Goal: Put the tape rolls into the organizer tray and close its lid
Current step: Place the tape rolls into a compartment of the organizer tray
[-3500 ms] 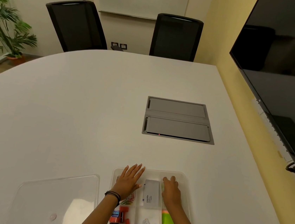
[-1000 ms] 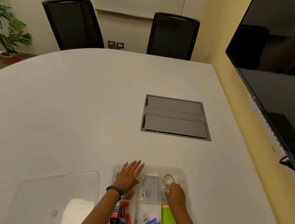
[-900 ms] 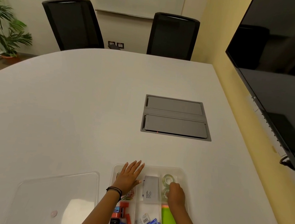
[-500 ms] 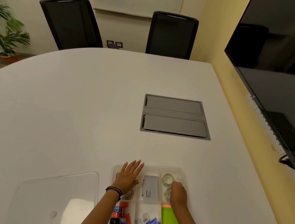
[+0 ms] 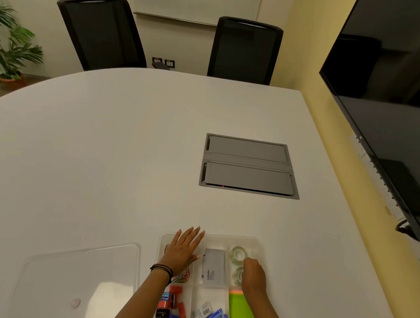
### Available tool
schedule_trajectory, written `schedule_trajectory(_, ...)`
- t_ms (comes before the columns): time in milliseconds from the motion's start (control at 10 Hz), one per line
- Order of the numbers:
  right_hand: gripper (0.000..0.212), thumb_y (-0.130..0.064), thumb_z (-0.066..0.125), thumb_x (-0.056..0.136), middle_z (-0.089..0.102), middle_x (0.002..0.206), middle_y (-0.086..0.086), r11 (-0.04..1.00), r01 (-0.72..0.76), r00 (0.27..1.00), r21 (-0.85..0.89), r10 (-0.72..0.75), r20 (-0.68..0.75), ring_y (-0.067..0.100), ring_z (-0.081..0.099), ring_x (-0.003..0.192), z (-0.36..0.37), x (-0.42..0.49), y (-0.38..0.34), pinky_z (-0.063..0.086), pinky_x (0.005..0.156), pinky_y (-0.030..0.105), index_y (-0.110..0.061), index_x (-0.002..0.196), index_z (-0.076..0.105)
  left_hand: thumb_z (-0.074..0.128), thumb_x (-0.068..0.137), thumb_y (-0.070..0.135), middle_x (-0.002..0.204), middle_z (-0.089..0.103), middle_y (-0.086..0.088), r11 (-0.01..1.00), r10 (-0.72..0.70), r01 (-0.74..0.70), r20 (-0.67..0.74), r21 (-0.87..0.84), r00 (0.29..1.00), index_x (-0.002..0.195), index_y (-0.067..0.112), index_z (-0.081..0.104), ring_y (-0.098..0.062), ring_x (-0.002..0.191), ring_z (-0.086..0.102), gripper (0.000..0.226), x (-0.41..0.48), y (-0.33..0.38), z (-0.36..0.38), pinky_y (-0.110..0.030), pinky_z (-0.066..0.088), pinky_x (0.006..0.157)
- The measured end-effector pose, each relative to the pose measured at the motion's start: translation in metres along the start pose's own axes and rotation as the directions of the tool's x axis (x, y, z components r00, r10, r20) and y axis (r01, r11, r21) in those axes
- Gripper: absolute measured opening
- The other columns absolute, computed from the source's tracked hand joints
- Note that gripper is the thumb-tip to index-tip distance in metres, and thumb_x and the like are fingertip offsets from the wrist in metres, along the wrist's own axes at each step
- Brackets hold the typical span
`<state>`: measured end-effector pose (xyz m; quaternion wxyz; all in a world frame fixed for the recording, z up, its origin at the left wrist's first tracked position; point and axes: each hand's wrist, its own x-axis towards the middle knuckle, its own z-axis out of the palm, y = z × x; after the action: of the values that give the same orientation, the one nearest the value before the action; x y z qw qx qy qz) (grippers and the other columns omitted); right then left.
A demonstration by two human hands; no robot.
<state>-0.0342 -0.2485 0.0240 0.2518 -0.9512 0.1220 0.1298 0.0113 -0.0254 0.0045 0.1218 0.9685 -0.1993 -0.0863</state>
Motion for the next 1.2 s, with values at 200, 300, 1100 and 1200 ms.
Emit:
schedule_trajectory(200,0.05,0.008,0.04,0.085,0.025,0.055,-0.006,0.998,-0.007,1.0,0.07,0.008,-0.012,0.002,0.02,0.051,-0.001,0.0,-0.001,0.016,0.048,0.022,-0.02,0.051,0.017,0.028,0.081,0.049,0.125,0.06,-0.004,1.0,-0.009,0.009,0.014,-0.009,1.0,0.147,0.016,-0.006,-0.02,0.112,0.058,0.081,0.001,0.0,0.001,-0.042,0.048,0.085)
schedule_trajectory(300,0.049,0.006,0.04,0.086,0.024,0.056,-0.008,1.0,0.005,1.0,0.006,-0.005,-0.003,0.001,0.019,0.051,-0.002,-0.001,-0.002,0.016,0.047,0.021,-0.021,0.051,0.017,0.028,0.081,0.049,0.125,0.06,-0.004,1.0,-0.008,0.008,0.019,0.002,1.0,0.147,0.016,-0.005,-0.019,0.112,0.058,0.081,0.0,0.0,0.0,-0.042,0.049,0.085)
schedule_trajectory(1100,0.046,-0.024,0.055,0.088,0.033,0.144,0.01,0.956,0.29,0.93,0.047,-0.293,0.223,0.022,0.035,0.13,-0.014,-0.024,-0.023,0.034,0.106,0.033,-0.019,0.131,0.039,0.023,0.093,0.049,0.155,-0.001,-0.008,0.993,0.057,-0.058,-0.013,-0.1,0.998,0.144,0.017,-0.005,-0.019,0.141,-0.005,0.067,-0.024,0.009,-0.012,-0.025,-0.01,0.107)
schedule_trajectory(1200,0.041,-0.02,0.056,0.088,0.043,0.133,0.003,0.923,0.352,0.909,0.156,-0.377,0.179,0.015,0.042,0.122,-0.012,-0.034,-0.036,0.036,0.105,0.029,-0.018,0.126,0.043,0.029,0.094,0.046,0.155,-0.001,-0.005,0.987,0.057,-0.066,-0.067,-0.145,0.996,0.144,0.019,-0.005,-0.012,0.138,-0.008,0.066,-0.04,0.004,-0.02,-0.021,-0.009,0.107)
